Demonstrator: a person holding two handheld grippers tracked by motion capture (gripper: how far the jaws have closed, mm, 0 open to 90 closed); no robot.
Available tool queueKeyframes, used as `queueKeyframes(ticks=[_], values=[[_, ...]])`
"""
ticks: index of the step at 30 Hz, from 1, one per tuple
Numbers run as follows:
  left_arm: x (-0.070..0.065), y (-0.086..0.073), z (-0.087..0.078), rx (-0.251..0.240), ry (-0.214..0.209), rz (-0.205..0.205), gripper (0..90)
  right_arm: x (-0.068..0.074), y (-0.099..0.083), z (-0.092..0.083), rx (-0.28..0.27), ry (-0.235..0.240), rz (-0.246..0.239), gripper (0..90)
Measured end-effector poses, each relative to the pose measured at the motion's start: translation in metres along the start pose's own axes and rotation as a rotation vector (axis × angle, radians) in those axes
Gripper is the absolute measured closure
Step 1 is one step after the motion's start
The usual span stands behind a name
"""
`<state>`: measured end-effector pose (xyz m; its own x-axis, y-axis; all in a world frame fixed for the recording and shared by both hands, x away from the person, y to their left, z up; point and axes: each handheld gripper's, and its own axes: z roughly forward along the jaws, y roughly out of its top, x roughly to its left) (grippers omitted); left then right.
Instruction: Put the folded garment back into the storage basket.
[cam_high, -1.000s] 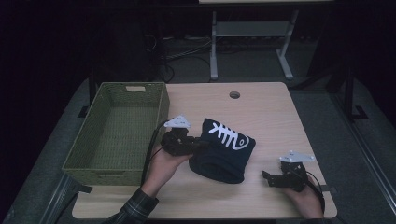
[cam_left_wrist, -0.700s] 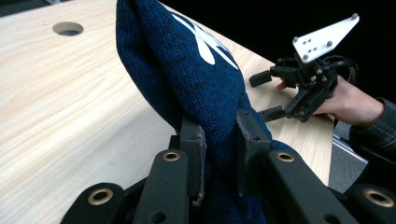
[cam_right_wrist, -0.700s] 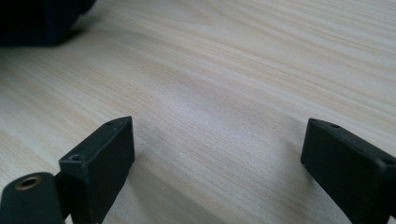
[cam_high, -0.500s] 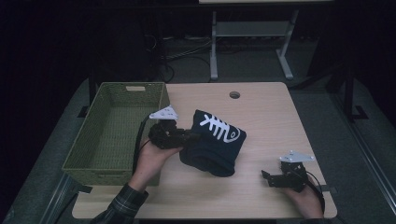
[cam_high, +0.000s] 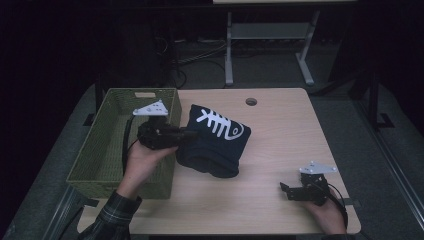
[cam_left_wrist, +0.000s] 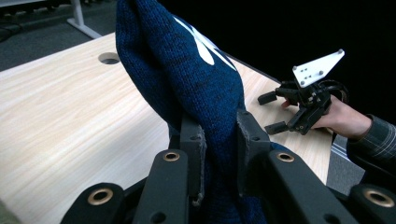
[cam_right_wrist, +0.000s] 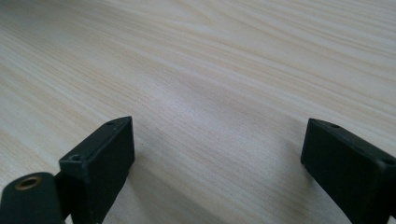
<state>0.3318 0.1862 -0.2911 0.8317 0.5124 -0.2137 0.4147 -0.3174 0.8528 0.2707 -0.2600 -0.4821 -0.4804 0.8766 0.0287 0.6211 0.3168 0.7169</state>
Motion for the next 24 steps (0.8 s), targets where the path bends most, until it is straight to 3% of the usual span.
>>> queueKeyframes(ticks=[24], values=[[0.023,0.018,-0.07,-0.025,0.062,-0.011,75.9,0.0,0.0,0.0,0.0,-0.001,0.001,9.5]])
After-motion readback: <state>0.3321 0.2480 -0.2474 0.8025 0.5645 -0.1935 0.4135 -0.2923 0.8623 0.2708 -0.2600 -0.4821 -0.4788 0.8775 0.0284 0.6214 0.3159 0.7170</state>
